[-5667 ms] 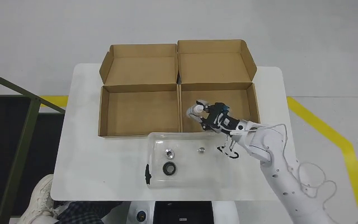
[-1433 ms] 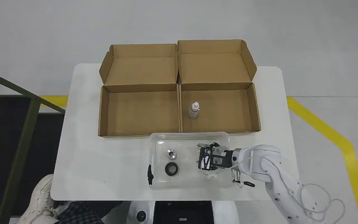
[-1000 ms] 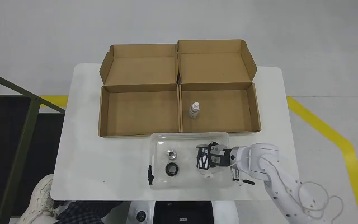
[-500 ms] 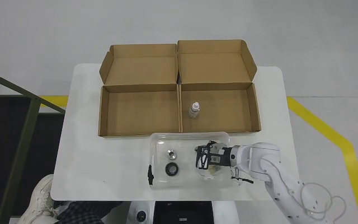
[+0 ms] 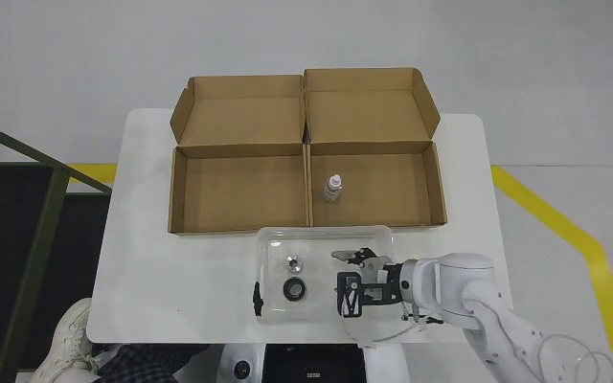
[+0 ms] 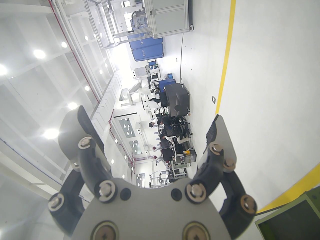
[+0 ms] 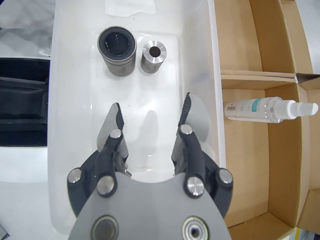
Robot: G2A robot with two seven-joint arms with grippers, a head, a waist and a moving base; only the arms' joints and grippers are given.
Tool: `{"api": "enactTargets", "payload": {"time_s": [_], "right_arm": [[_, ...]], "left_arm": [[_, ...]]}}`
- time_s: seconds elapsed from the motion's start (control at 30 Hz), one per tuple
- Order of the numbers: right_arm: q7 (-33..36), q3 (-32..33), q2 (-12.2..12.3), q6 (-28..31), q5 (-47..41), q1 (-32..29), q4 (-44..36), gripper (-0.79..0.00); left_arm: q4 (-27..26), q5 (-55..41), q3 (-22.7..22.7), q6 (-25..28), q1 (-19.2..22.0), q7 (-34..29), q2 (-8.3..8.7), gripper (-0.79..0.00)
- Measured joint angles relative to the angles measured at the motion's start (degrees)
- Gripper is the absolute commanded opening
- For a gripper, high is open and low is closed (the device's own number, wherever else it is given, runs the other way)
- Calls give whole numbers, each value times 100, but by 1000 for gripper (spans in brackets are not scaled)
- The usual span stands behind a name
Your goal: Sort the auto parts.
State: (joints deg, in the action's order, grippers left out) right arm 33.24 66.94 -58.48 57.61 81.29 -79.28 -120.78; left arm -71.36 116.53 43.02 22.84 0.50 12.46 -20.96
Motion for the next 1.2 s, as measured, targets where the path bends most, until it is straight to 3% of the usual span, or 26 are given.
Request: {"api": "enactTargets", "payload": {"time_s": [0.17,0.63,1.03,1.2], "right_arm": [[283,-85,119,40,-41,-64,-198,-237],[1078,-775,794,39,-404,367,-217,-308],[1305,-1272,1309,39,-748,918,-39,-274],[1281,-1566,1453,39,-778,1131,-13,-305]], "left_arm": [[0,0,0,0,0,0,0,0],[0,0,0,0,0,0,0,0],[0,0,0,0,0,0,0,0],[0,0,0,0,0,0,0,0]]}}
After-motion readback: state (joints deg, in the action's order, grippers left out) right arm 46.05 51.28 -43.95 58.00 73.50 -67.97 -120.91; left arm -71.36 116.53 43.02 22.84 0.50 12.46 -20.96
